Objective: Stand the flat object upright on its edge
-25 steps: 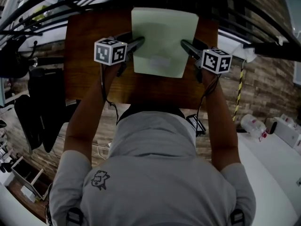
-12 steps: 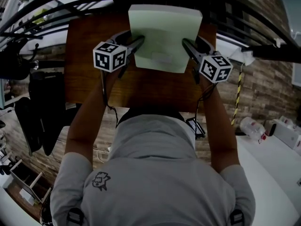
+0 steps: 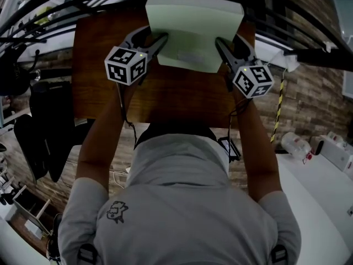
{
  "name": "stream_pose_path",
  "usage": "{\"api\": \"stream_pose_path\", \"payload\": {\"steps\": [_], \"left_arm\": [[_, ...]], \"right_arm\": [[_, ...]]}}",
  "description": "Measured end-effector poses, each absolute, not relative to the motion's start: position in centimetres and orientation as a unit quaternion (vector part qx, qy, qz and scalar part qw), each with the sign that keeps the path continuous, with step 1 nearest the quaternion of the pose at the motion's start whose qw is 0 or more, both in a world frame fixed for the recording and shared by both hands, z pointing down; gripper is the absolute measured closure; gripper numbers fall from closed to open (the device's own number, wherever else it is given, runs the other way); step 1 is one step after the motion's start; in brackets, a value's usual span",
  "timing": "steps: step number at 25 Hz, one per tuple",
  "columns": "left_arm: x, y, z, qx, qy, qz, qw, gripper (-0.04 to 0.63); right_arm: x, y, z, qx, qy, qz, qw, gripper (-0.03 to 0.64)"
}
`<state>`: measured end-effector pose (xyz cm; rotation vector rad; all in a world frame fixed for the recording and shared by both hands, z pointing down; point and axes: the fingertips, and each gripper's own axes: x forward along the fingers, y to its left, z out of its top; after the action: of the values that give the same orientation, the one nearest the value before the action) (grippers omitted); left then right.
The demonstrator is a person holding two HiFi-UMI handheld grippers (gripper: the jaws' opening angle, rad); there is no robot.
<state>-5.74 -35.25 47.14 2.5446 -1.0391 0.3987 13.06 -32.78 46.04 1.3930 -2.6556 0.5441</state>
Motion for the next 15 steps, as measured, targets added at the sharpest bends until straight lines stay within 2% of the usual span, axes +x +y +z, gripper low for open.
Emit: {"api": "stream_pose_path", "payload": {"steps": [15], "left_arm": [[-5.9, -35.1, 48.0, 0.912, -0.382, 0.11, 0.105, 0.368]], "right_arm": [[12.8, -32.2, 47.7, 0.473, -0.873, 0.117, 0.03, 0.38]]}}
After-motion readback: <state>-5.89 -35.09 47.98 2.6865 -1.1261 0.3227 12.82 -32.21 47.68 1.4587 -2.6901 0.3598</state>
